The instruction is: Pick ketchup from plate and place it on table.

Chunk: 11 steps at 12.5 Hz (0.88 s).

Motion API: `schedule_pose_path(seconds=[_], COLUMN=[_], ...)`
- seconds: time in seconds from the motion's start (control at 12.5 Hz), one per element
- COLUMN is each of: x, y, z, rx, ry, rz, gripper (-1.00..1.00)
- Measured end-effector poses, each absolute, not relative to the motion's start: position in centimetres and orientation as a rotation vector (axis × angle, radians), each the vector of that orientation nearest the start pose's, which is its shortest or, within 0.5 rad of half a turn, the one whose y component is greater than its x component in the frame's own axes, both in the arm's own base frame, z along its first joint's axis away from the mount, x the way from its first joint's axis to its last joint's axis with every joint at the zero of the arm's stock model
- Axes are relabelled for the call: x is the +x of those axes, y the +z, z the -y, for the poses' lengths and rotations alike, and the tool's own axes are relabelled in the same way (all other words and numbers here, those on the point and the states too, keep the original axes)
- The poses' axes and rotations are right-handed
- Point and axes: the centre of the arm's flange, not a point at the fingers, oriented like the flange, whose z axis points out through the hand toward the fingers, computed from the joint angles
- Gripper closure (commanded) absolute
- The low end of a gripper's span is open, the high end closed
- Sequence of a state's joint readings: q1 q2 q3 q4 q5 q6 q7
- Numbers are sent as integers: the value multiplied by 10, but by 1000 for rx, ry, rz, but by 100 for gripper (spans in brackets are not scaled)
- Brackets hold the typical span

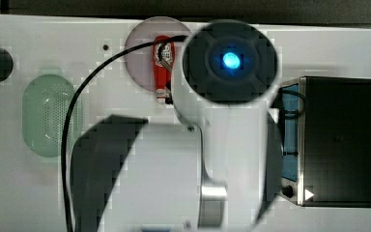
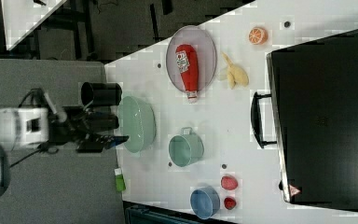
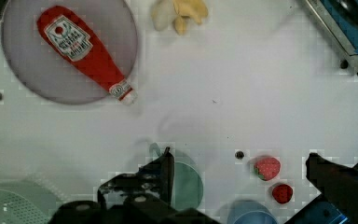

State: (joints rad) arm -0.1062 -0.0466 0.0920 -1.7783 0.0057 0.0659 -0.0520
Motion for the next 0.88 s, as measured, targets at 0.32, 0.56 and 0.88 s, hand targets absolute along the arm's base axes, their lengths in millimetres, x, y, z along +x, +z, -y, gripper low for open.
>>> schedule_pose_path(seconds=[0.32,0.56,0.88], x=[579,595,617], y=[460,396,344], z=[-17,-36,-53], rx=[-2986,-3026,-3053], ry=[310,379,281], rz=[-1068,-872,-521], gripper=[-100,-100,-100])
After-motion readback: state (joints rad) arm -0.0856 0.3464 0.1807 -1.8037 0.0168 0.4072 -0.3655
